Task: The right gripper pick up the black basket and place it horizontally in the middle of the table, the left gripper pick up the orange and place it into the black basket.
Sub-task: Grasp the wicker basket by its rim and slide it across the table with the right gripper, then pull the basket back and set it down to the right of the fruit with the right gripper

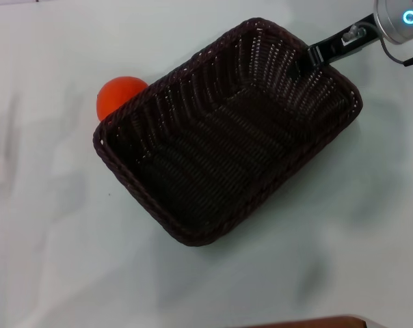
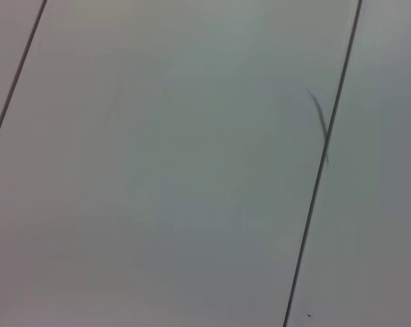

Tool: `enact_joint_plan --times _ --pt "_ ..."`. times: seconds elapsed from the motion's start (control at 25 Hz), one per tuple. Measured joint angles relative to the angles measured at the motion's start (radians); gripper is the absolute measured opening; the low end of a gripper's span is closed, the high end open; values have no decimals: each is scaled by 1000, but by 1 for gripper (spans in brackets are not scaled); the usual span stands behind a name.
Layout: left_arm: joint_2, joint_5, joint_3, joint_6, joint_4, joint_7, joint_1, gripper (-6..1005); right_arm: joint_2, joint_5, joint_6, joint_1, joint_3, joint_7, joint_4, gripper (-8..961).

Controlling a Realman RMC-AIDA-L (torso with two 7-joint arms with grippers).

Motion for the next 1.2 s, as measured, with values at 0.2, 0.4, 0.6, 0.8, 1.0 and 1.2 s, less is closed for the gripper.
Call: enact_joint_plan --times 0.2,0.4,0.6,0.8,1.0,1.2 --pt "0 1 0 -24 0 0 14 813 0 39 53 -25 4 85 -27 181" --pt "1 1 0 -24 1 0 28 812 6 114 120 -101 -3 224 -112 181" --pt "-2 0 -3 -31 4 0 42 812 5 215 146 -208 -5 324 -214 180" --pt "2 0 -2 -26 9 0 40 813 8 293 156 -295 -7 364 -282 181" --pt "3 0 -2 -24 7 0 34 813 13 340 95 -351 -16 363 -231 185" --pt "3 0 1 -30 6 0 28 813 11 410 33 -388 -15 357 -163 191"
